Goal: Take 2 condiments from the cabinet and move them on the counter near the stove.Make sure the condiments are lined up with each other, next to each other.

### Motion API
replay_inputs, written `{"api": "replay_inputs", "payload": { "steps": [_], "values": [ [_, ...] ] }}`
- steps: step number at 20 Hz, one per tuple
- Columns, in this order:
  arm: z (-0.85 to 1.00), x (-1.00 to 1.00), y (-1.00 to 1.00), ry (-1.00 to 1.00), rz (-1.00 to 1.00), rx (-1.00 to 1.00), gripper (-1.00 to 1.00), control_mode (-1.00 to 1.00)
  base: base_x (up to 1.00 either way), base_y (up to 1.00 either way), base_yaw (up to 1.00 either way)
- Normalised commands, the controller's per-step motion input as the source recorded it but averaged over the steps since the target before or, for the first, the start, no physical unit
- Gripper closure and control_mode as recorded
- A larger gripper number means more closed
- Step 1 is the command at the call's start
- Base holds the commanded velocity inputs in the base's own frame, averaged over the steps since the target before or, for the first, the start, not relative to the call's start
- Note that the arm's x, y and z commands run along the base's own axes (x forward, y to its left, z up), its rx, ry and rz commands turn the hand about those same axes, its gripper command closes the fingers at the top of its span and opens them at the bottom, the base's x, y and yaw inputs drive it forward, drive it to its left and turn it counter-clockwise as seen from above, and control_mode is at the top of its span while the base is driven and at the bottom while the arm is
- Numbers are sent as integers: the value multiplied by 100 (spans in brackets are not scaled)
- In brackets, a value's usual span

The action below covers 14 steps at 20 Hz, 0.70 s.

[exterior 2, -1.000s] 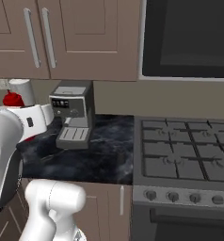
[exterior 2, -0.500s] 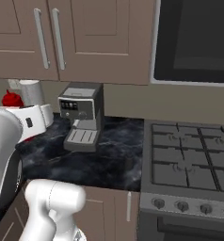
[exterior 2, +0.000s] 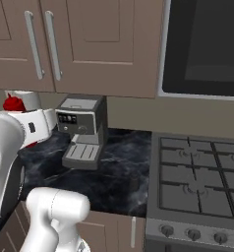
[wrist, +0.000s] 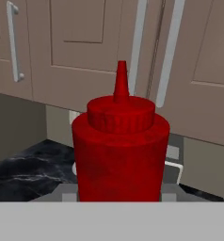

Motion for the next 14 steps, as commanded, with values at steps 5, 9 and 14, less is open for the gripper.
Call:
{"api": "replay_inputs", "payload": {
  "steps": [5, 9, 14],
  "values": [
    [0, 0, 0, 0, 0, 0, 100, 100, 18, -1, -1],
    [0, 0, 0, 0, 0, 0, 100, 100, 0, 0, -1],
    [0, 0, 0, 0, 0, 0, 100, 100, -4, -2, 0]
  ]
}}
